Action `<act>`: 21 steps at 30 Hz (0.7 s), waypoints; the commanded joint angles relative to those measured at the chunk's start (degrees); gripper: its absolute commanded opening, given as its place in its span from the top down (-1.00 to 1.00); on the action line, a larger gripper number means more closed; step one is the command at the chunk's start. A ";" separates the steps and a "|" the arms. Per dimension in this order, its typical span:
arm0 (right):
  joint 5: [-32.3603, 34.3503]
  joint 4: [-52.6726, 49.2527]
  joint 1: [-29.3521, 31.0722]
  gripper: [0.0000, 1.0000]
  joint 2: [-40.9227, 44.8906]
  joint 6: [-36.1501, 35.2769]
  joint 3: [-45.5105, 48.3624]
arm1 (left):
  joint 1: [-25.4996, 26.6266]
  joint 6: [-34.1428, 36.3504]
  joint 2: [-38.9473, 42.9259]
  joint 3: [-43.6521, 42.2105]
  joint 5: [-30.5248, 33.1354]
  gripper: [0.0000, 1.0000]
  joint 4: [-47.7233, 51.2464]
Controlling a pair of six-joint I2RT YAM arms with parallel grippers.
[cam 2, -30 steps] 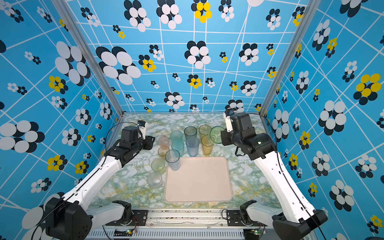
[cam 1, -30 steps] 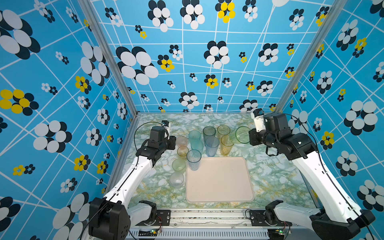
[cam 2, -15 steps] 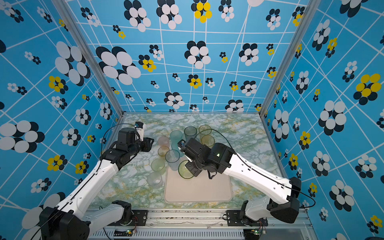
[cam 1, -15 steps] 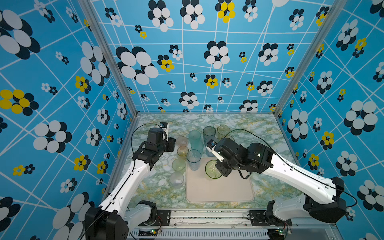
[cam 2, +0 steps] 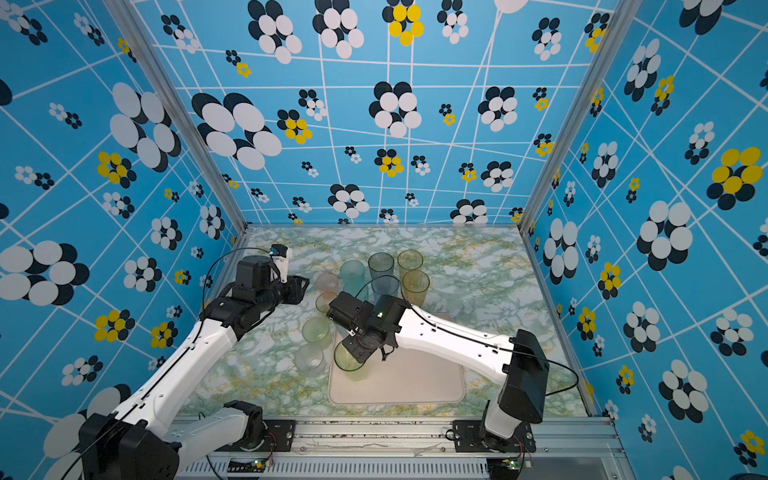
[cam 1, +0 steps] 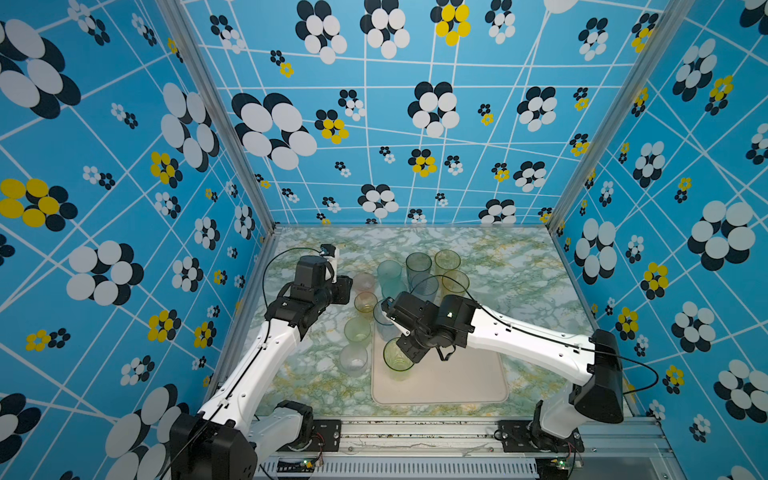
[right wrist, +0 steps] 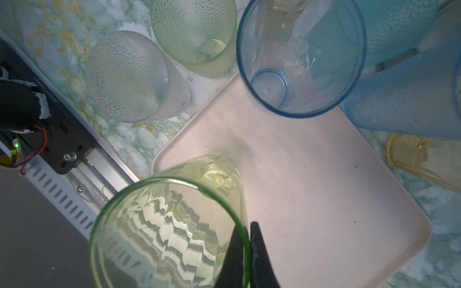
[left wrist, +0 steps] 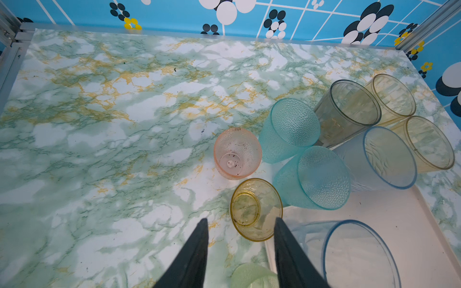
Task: Place the glasses into the tray
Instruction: 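Carry the green cup with the right gripper over the tray, then lower the green cup onto the tray beside the clear cups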
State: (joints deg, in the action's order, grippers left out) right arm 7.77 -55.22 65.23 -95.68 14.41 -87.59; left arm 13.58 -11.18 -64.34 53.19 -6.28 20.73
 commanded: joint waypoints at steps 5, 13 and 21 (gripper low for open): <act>0.17 1.78 0.08 1.00 -4.70 -0.66 -6.12 | 0.04 0.40 -0.77 1.13 -1.04 0.11 0.94; -1.44 1.72 -1.15 1.00 -7.48 -0.19 -7.77 | -0.07 1.01 -1.14 1.30 -1.04 0.10 1.17; -1.95 2.12 -2.22 1.00 -7.66 -0.09 -7.33 | -0.14 1.16 -1.89 0.95 -1.10 0.10 0.82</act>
State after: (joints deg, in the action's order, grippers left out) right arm 6.90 -53.47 63.37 -102.72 14.22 -93.49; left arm 13.58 -10.94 -65.41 53.25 -6.70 21.08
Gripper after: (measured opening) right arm 0.061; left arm 0.447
